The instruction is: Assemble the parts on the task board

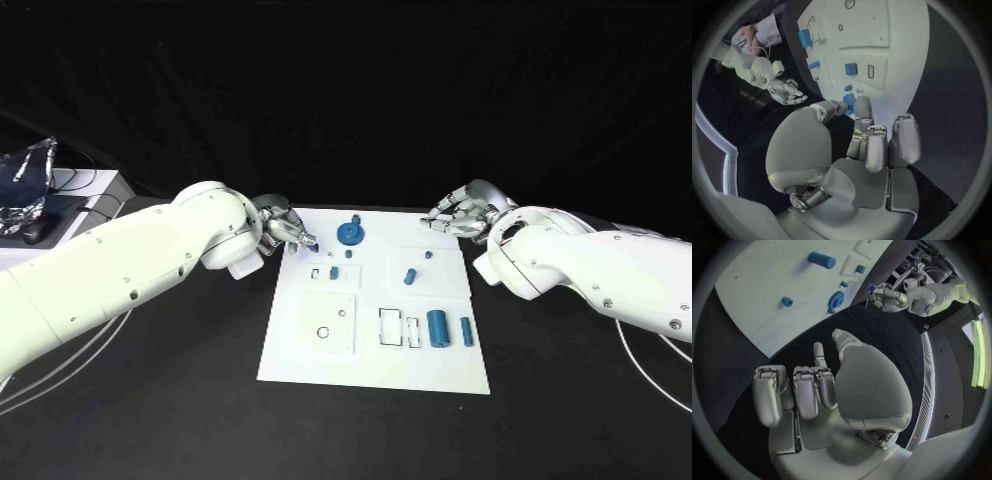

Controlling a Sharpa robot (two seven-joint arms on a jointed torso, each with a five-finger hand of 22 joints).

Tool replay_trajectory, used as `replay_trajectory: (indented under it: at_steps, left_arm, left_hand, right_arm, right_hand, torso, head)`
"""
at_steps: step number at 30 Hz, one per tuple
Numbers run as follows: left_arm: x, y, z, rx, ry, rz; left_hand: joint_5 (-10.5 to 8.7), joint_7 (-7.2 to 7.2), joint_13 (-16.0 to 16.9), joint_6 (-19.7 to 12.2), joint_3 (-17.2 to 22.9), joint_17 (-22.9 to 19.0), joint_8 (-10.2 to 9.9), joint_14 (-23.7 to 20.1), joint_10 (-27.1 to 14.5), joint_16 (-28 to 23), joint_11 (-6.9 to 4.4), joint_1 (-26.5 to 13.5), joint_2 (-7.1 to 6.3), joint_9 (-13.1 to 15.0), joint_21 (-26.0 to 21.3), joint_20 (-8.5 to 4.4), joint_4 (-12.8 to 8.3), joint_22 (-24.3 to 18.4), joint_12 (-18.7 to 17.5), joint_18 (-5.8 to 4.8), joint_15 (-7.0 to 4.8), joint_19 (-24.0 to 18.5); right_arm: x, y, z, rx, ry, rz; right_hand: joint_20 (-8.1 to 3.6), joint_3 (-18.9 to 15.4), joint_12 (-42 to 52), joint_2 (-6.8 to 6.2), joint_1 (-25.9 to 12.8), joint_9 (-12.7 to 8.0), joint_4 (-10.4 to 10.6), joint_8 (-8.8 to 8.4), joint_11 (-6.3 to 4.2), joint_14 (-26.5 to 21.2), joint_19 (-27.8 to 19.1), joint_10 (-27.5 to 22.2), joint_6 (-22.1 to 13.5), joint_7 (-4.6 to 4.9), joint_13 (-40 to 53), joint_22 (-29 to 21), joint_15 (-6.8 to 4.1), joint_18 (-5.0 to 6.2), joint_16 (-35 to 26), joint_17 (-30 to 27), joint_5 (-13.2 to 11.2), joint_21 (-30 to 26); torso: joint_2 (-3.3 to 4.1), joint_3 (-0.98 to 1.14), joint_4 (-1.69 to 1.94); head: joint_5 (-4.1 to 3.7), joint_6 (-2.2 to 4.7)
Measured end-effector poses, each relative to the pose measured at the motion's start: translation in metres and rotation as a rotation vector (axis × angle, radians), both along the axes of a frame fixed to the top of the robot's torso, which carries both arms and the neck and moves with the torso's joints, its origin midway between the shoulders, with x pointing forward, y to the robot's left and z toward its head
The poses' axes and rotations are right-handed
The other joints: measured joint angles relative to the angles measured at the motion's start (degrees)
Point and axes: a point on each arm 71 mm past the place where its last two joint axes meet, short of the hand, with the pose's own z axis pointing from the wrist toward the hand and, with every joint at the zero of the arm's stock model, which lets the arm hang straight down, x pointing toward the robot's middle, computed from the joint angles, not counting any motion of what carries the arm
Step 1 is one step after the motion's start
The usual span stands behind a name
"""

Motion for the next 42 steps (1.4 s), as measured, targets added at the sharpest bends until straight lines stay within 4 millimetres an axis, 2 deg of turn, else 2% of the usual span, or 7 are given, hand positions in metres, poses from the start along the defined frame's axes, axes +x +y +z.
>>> replay_trajectory:
  at_steps: [8,21,42]
  left_arm:
    - [-0.015,-0.002,-0.018,0.035,-0.035,-0.010]
    - [-0.027,-0.008,-0.037,0.065,-0.054,-0.025]
    - [-0.027,-0.012,-0.043,0.115,-0.111,-0.047]
  left_hand:
    - [0.28,-0.25,-0.01,0.25,-0.15,0.00,-0.02,0.00,0.30,0.00,-0.12,-0.29,-0.29,0.01,0.00,0.00,-0.16,0.00,0.00,0.00,0.00,0.00]
    - [0.28,-0.28,-0.23,0.28,-0.15,0.00,-0.29,-0.21,0.49,0.00,-0.10,-0.25,-0.25,0.01,0.00,0.00,-0.16,-0.07,0.00,0.00,-0.20,-0.01]
    - [0.27,-0.28,-0.39,0.28,-0.15,0.00,-0.27,-0.21,0.49,-0.01,-0.09,-0.11,-0.11,-0.04,0.00,0.00,-0.16,-0.07,0.00,0.01,-0.20,-0.01]
  right_arm:
    - [0.000,-0.001,-0.001,0.000,0.000,0.000]
    - [-0.001,-0.001,-0.001,0.000,0.001,0.000]
    - [-0.001,-0.002,-0.001,0.000,0.001,0.000]
  right_hand:
    - [0.00,0.00,0.00,0.00,0.00,0.07,0.00,0.00,0.00,0.00,0.00,0.00,0.00,0.00,0.04,0.00,0.00,0.00,0.00,0.00,0.00,0.00]
    - [0.01,0.00,0.00,0.00,0.00,0.12,0.00,0.00,0.00,0.00,0.00,0.00,-0.19,0.19,0.03,-0.01,0.00,0.00,0.00,0.00,0.00,0.00]
    - [0.01,0.00,0.00,0.00,0.00,0.12,0.00,0.00,0.00,-0.01,0.00,0.00,-0.19,0.19,0.02,-0.01,0.00,0.00,0.00,-0.01,0.00,0.00]
  torso:
    - [-0.27,-0.15,0.31]
    - [-0.19,-0.19,0.25]
    - [-0.16,-0.15,0.24]
  head:
    - [-0.09,-0.32]
    - [0.01,-0.83]
    - [-0.18,-1.50]
